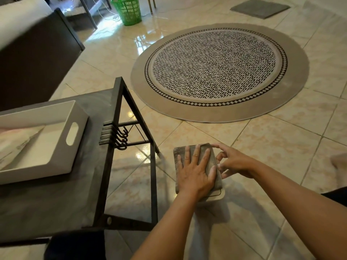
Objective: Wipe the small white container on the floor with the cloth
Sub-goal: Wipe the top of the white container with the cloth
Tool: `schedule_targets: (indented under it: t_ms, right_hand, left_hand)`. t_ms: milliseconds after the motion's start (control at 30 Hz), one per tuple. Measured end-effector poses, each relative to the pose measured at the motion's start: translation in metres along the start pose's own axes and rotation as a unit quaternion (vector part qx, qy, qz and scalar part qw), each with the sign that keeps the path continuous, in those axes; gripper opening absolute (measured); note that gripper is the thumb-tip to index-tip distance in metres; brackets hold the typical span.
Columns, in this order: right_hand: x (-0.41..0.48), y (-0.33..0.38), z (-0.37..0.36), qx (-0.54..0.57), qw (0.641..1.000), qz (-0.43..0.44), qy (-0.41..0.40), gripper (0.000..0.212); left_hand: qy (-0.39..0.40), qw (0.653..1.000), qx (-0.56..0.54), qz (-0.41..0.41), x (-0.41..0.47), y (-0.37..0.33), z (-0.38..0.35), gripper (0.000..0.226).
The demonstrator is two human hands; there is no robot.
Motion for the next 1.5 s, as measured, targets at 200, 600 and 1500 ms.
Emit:
schedule_targets:
  t_ms: [200,600,1500]
  right_hand:
    - [0.001,0.001,-0.002,0.001,1.000,0.004,0.000,0.082]
    - [0.005,0.002,-0.005,-0.012,1.000,0.004,0.004,0.086]
    - [0.003,0.001,-0.006,-0.006,1.000,0.012,-0.003,0.079]
  left_hand:
    - [0.003,1.000,-0.001,0.018,-0.004,0.009,0.000,0.067]
    - [-0.006,1.000,0.012,-0.020,0.002,0.019,-0.001,0.070]
    - [-0.007,0.999,-0.020,0.042,-0.003,0.036,0.001,0.067]
Point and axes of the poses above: each hand's wrist, its own x-axis towards the middle knuckle, its own z-axis out of the back of the hand, y = z × x, the point moved 9 cm from there along x, towards the middle knuckle, and after that the axes turned 6 degrees about x, right-handed, at the moved point
